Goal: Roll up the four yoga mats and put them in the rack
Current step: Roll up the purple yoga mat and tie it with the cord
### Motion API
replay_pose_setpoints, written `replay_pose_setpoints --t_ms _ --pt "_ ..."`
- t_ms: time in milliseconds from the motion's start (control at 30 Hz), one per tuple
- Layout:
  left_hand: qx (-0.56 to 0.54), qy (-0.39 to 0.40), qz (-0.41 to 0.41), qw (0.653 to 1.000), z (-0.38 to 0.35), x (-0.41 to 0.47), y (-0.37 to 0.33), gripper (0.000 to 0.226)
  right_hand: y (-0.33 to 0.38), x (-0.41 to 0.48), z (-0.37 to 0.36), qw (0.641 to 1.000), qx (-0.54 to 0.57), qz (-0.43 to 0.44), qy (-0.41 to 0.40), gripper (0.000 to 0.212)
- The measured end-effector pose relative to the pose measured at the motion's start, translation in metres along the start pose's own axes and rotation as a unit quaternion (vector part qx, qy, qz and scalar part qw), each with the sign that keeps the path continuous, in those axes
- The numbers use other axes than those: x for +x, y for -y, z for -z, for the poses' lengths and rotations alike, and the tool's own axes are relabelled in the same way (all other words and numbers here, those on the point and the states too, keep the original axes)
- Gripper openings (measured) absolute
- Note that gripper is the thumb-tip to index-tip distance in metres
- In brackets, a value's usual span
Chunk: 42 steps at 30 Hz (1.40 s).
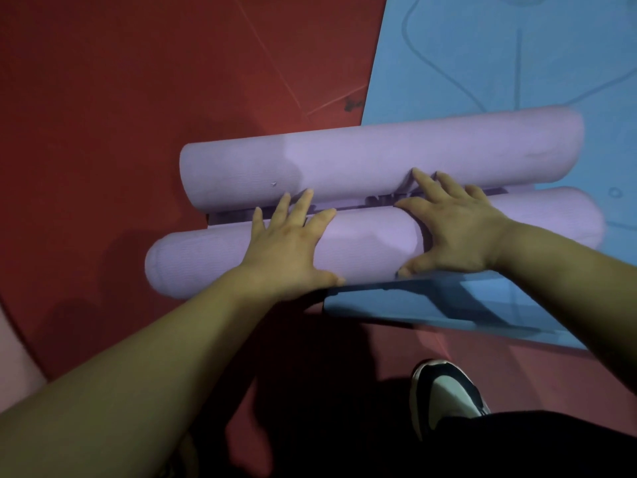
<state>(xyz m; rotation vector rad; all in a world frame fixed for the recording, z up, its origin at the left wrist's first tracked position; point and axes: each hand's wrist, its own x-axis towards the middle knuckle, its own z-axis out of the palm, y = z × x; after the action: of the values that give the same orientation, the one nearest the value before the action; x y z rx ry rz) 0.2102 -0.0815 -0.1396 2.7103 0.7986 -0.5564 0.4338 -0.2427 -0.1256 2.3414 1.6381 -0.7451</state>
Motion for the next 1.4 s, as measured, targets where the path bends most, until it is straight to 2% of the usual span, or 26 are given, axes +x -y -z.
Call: replay_pose_setpoints --t_ms 167,400,667,933,1167,1400 --pt "0.011 -0.01 0.013 1.0 -0.004 0.0 -0.001 0.118 0.0 0.007 0.008 1.0 0.005 -0.009 0.013 0.118" --pt "-0.015 0.026 0.003 1.0 0.008 0.013 0.007 0.117 0.006 0.001 -0.001 0.999 -0.037 -0.02 -0.033 0.133" --pt "0.023 -0.027 0.0 0.999 -0.001 0.007 0.0 0.124 0.0 0.017 0.011 1.0 -0.007 -0.023 0.002 0.121" --pt "0.004 0.014 -0.003 1.0 0.011 0.021 0.008 0.123 0.005 0.012 0.005 0.998 -0.044 -0.018 -0.042 0.125" --pt "0.034 -0.032 0.003 0.999 0.002 0.014 0.001 0.129 0.002 0.023 0.021 1.0 -0.014 -0.022 0.007 0.121" --pt "0.028 -0.028 0.003 0.999 0.007 0.023 0.004 0.13 0.006 0.015 0.012 0.997 -0.064 -0.02 -0.029 0.13"
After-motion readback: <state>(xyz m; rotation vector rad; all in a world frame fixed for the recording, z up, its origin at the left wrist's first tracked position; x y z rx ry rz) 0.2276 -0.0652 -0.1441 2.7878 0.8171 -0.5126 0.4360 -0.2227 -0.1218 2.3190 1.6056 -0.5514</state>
